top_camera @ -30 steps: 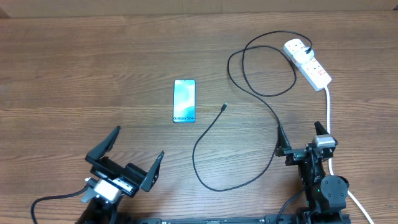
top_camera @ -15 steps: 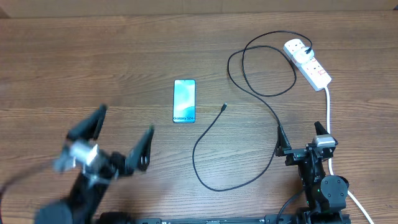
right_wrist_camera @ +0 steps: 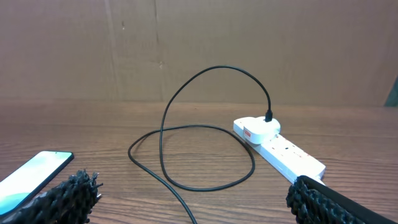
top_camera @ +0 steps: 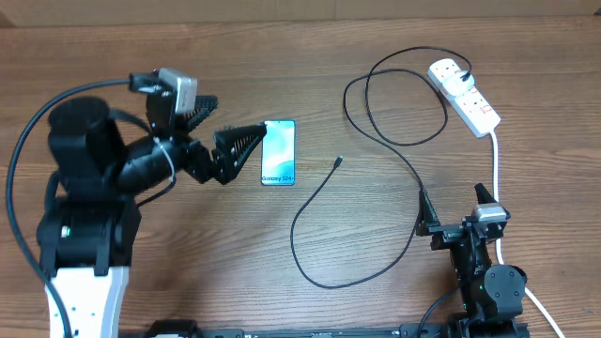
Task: Plug charger to phone and switch on socket
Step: 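Raise the left gripper and move it over the phone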
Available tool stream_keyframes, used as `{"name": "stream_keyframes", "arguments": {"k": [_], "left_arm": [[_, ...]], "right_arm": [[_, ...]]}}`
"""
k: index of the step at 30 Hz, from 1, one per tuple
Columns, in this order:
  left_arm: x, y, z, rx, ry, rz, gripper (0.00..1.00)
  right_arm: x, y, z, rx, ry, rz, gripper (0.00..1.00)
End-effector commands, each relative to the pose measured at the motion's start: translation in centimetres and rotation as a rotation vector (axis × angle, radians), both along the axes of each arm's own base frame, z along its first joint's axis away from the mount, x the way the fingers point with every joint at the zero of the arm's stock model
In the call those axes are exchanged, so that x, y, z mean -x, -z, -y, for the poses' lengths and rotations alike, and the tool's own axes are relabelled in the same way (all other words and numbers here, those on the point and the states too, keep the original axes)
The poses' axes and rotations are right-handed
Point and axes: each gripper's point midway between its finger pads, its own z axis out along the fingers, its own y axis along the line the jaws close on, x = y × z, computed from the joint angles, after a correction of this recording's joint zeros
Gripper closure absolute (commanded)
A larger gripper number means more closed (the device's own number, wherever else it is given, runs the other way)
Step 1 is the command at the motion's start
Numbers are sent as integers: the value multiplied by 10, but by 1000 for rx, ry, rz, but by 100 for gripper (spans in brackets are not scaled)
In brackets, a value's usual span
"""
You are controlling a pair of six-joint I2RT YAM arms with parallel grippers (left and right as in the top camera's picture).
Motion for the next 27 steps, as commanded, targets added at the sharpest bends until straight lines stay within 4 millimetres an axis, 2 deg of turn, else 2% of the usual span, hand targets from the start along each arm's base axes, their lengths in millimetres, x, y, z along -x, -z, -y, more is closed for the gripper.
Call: {"name": "stream_keyframes", "arguments": {"k": [1,5,10,12,15,18,20,23,27], "left_arm": [[-8,-11,0,14,-26,-15,0],[-18,-3,-8,-104,-187,-96,0],[-17,1,-22,-327,-382,-208,0],[-15,2,-23,-421,-411,-239,0],[-12,5,-4,-481,-321,-251,0],[-6,12,23,-435,-194,-289,0],[-1,17,35,-411,-132,-321,0],[-6,24,41,-385,-127,-363,0],[-10,39,42,-316,-209,-514,0]], "right_arm": [[0,1,1,4,6,8,0],[0,1,1,4,6,8,0],[0,1,1,4,6,8,0],[0,1,1,4,6,8,0],[0,1,1,4,6,8,0],[0,1,1,4,6,8,0],[0,1,1,4,6,8,0],[0,1,1,4,6,8,0],[0,1,1,4,6,8,0]]}}
